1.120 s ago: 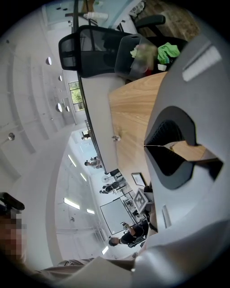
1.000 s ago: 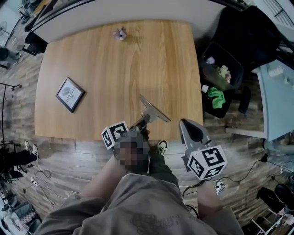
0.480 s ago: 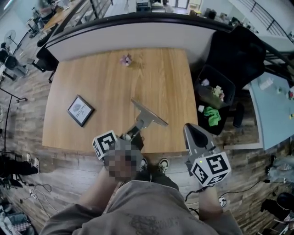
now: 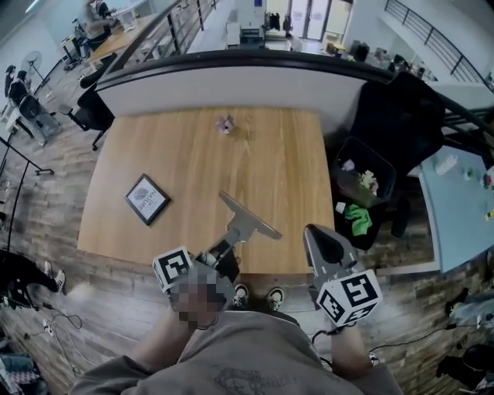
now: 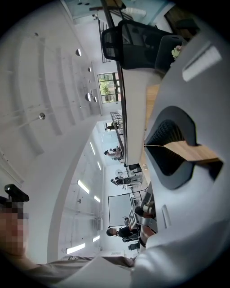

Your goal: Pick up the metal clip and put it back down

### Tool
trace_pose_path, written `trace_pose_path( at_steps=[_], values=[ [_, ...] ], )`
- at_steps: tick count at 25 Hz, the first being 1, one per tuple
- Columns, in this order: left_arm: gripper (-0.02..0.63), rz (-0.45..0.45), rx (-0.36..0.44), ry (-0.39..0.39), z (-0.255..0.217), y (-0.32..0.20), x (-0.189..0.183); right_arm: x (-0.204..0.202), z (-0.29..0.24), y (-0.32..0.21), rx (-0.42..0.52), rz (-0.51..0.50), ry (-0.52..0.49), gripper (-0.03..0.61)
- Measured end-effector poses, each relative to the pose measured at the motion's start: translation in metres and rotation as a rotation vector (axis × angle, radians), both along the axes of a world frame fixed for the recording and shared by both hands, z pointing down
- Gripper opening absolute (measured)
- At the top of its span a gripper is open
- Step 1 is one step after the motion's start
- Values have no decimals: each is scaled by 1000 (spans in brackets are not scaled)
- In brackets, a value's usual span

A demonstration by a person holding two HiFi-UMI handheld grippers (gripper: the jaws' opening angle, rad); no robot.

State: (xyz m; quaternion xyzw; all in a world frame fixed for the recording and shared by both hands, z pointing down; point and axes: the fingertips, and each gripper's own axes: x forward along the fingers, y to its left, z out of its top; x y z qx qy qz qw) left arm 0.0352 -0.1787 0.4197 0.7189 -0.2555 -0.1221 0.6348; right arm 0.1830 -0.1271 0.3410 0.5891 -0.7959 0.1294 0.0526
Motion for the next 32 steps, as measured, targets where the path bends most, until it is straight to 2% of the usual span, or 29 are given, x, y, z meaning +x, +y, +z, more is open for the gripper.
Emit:
trace_pose_path(
  at_steps=[6,11,14,18,25,28,32],
  values=[
    [9,-37,-18,1,0,-1,-7,-11,1,-10,1,-38,-1,12],
    [9,-56,-13,-24,0,-20,-14,-16,3,-30,-11,-59,-69,12],
    [9,-78,46,0,-5,-47,-19,-21,-2,-54,5,-83,-52,12],
    [9,-145,72,26,-10,-89,-33,-34,-8,-92,33,-125,-24,12],
    [9,-219,117,25,2,-172,-57,-58,-3,-173,34,-197,5,12],
    [9,-223,114,26,22,-203,-63,-67,12,-202,19,-211,-6,12],
    [9,-252,65,14,65,-244,-75,-84,43,-240,-30,-242,-38,12]
  ],
)
